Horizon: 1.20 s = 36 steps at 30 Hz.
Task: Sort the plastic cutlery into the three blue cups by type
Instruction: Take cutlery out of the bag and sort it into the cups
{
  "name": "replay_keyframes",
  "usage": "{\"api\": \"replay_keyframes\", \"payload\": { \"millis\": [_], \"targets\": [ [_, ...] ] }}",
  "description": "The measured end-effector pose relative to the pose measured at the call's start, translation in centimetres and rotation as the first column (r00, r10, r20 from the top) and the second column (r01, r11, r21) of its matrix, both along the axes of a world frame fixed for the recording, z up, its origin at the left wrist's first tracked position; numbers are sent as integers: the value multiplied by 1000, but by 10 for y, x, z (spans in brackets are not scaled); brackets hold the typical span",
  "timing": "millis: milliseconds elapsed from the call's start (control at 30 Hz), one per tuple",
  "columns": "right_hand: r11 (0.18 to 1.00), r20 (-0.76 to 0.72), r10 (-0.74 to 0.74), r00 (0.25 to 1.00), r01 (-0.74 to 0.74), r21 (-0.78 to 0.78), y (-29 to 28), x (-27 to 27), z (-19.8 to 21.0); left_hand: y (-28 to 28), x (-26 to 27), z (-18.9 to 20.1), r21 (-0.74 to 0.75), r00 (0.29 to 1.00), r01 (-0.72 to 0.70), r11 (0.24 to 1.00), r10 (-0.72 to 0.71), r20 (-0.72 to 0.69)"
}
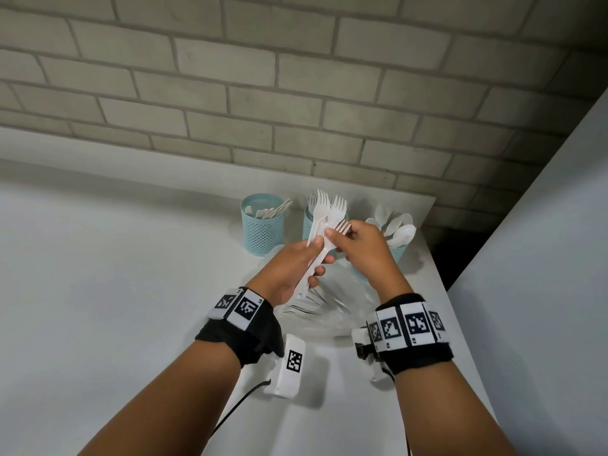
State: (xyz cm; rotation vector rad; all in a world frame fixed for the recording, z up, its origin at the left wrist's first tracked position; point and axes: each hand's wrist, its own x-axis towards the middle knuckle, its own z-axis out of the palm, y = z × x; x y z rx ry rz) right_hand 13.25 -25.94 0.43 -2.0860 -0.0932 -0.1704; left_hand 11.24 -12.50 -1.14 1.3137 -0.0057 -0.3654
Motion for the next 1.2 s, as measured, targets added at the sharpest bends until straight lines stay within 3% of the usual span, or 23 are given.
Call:
{"api": "replay_keyframes", "payload": {
  "millis": [267,633,900,1033,1100,1200],
  "targets": [
    [951,-48,-206,977,211,226,1,1,5,5,-7,-3,9,999,37,999,-37,-3],
    [925,-51,-177,983,184,332,8,-1,3,1,-5,-8,31,1000,-24,999,24,12],
    [927,-80,-219,972,233,294,9,6,-11,0,-9,-6,57,996,83,995,-81,-31],
    [803,-97,-229,969,244,544,9,6,-7,1,-9,-10,118,997,78,990,-74,-38],
    [769,-91,-220,971,230,597,9,6,-6,1,-9,-11,160,998,67,985,-64,-25],
    [834,-74,-174,982,187,519,12,7,-7,-2,-10,-11,265,998,57,962,-62,13]
  ]
}}
